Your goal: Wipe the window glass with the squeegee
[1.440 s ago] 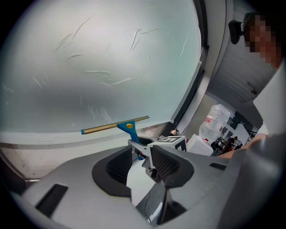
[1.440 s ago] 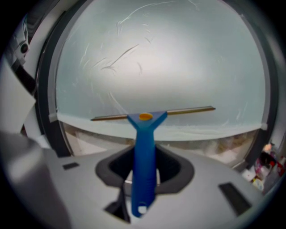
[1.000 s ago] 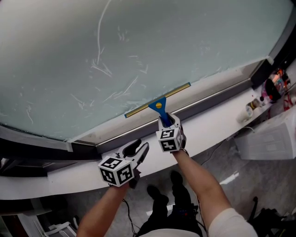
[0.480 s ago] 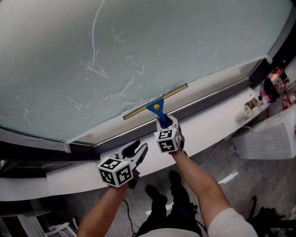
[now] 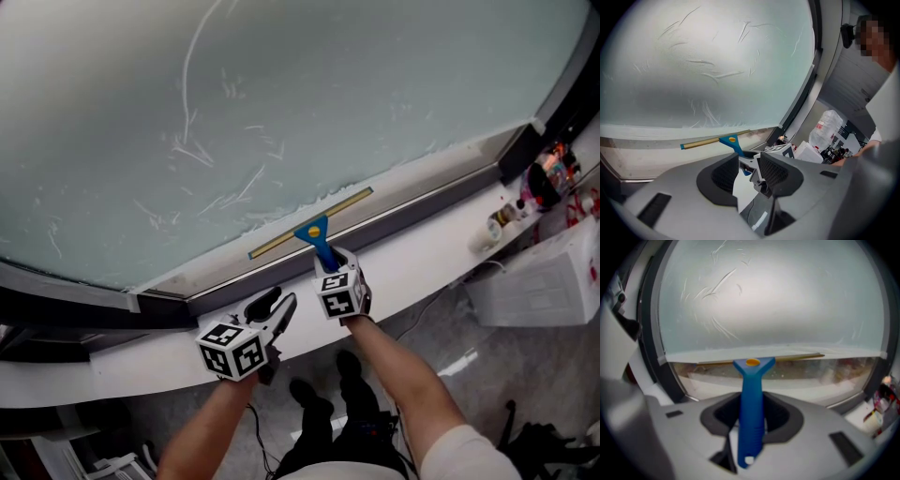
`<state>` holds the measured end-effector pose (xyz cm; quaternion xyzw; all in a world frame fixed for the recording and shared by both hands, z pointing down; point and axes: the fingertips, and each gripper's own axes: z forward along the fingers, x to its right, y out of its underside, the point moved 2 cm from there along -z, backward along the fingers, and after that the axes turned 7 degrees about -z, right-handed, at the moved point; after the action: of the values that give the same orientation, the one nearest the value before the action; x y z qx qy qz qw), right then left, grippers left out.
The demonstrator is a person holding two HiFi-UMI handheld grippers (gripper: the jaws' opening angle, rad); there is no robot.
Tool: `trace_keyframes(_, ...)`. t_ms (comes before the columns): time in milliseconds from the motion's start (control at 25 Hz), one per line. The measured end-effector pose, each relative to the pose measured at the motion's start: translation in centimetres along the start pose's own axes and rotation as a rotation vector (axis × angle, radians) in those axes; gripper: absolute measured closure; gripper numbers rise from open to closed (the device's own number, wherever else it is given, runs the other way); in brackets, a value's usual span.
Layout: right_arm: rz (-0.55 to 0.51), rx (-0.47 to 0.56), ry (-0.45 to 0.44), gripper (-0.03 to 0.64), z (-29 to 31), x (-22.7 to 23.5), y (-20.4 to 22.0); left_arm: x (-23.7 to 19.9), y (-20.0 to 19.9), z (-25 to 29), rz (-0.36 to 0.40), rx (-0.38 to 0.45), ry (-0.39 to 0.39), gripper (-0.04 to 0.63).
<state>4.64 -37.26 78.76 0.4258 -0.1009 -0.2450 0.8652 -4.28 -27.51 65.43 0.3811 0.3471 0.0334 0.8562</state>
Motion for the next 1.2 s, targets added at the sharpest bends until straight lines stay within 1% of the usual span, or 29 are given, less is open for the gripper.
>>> trace_keyframes(160, 0.028, -0.023, -0.046, 0.465, -1.4, -0.3, 1.1, 0.6, -0.1, 0.1, -0.006, 0.011, 0.002, 0.428)
trace_keyframes(280, 0.021, -0.029, -0.058, 0.465, -2.8, -0.2, 1.3, 1.2, -0.2, 0.1, -0.020, 0.026, -0.001, 0.428)
trace_keyframes(560, -0.027, -0.045, -0.041, 0.465, -5.8, 1.9, 1.0, 3.2, -1.4, -0.1, -0.052, 0.097, -0.012, 0.429)
trace_keyframes(800, -0.045, -0.062, -0.038, 0.465, -8.4, 2.6, 1.2, 5.5, -2.2, -1.2, -0.054, 0.150, -0.007, 0.428)
trace_keyframes(1000, -0.054, -0.060, -0.009, 0.465, -11.4, 2.6, 0.6, 7.2, -2.2, -2.7, -0.040, 0.170, 0.016, 0.428)
trace_keyframes(1200, -0.037, -0.067, 0.042, 0.465, -14.3, 2.5, 0.7, 9.0, -1.3, -4.1, -0.014, 0.163, 0.054, 0.428)
